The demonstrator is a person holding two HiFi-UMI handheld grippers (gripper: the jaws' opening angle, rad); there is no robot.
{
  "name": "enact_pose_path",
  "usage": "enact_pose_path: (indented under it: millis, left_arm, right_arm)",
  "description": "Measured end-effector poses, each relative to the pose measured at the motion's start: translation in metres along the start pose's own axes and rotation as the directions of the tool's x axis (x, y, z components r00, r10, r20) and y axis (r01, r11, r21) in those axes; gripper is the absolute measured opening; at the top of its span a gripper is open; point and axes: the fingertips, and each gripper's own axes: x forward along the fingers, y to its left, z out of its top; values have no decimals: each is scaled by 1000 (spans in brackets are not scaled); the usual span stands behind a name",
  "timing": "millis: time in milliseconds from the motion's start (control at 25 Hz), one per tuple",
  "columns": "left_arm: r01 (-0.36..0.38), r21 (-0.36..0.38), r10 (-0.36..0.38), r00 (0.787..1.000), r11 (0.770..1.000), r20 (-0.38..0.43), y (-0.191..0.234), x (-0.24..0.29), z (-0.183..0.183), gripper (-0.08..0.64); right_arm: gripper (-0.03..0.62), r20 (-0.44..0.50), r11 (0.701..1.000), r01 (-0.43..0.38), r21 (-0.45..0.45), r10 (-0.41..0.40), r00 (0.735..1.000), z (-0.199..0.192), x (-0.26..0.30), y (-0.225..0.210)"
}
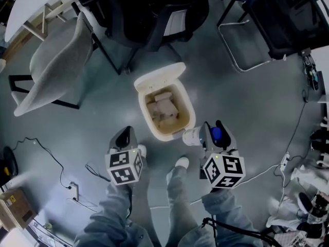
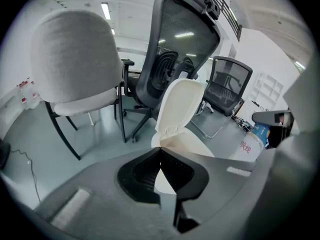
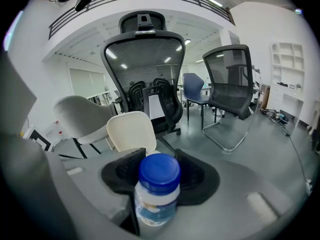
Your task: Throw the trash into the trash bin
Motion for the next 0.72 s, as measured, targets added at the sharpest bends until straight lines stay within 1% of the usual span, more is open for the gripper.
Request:
enact_pose_path:
  millis: [80,240,320,560,720]
  left_arm:
    - [-5,-16,5,1000,1000,2,10,1,0,9]
    - [-19,-85,19,1000,996,1,31,7,-3,10]
    - [-23,-101,24,1000,995,4,38,9,-4,9]
    - [-18,-93,17,1000,996,-7,57,13,-2,10]
    - [-18,-84,17,1000,996,-11,69,15,-1,9]
  right_arm:
    - [186,5,1000,2,2,-2,1000,0,11,7]
    - [186,8,1000,8,27,-8,1000,-6,34,21]
    - [186,6,1000,5,20,-5,1000,-7,46,30]
    - [187,-14,999,-2,-34,1,1000,-11,86,53]
    - [187,-16,999,-15,-31,14,1000,-13,109,63]
